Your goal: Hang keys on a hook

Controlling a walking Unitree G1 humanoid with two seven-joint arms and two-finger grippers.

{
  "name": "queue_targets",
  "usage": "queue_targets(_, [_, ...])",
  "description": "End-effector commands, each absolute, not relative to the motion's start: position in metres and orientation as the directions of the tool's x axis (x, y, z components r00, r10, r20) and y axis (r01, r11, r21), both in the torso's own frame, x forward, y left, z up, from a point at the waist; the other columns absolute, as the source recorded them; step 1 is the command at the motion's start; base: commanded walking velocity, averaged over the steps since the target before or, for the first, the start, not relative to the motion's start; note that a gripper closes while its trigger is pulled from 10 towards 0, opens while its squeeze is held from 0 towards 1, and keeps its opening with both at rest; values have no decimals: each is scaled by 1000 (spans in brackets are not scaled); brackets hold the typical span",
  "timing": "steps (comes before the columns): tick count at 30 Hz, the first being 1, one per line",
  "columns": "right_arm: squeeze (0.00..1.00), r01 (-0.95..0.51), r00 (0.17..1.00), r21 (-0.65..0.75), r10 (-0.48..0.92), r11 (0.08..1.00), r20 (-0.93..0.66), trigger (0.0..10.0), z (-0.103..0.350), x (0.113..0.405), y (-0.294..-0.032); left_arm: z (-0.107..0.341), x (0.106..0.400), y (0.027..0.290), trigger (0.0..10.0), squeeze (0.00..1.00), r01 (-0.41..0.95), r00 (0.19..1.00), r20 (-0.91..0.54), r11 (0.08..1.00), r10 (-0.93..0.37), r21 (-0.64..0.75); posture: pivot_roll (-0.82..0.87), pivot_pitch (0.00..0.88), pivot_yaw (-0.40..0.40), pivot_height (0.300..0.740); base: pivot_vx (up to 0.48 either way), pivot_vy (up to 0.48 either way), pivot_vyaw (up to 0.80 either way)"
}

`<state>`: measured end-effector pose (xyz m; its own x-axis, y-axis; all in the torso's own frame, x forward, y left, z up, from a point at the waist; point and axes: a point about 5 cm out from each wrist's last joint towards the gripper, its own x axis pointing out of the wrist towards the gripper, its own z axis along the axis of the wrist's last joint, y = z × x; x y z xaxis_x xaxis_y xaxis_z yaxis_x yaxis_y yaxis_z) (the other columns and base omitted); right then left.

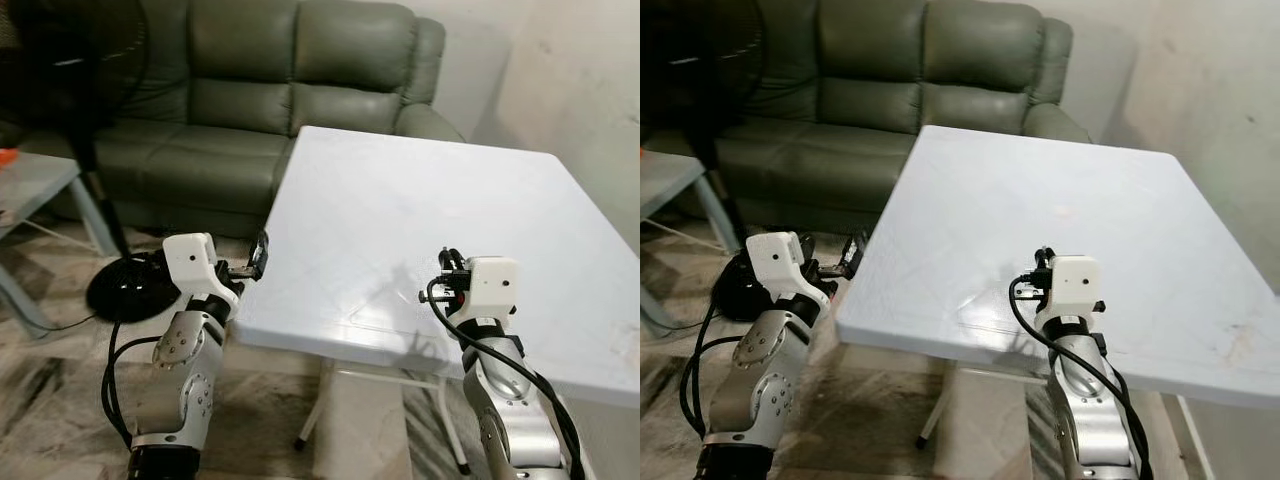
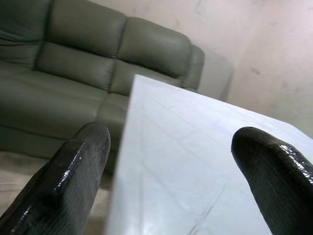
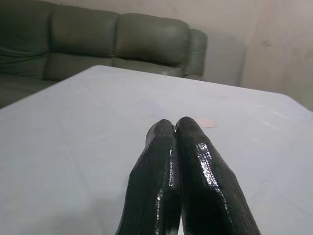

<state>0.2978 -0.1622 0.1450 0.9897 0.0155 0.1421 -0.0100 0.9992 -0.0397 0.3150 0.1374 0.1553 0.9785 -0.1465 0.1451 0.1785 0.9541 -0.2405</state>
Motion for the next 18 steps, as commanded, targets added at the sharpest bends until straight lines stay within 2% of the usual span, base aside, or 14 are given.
queue_targets(1, [0,5,991,-47,1,999,134,10000,146,302,-165,156,316,135,10000,0,183,977,147,957,-152,-224,20,1,-74,740,0,0,-769])
queue_targets(11, [0,9,990,-47,-3,999,138,10000,148,303,-165,158,316,135,10000,0,191,974,164,959,-158,-210,17,3,-69,740,0,0,-769])
queue_targets(16, [0,10,990,-45,-3,999,139,10000,148,304,-164,158,318,136,10000,0,182,976,156,961,-151,-209,16,2,-66,740,0,-455,-769])
queue_targets(18, [0,11,990,-45,-4,999,139,10000,148,304,-164,158,318,135,10000,0,181,977,159,952,-145,-246,16,2,-66,740,0,0,-769])
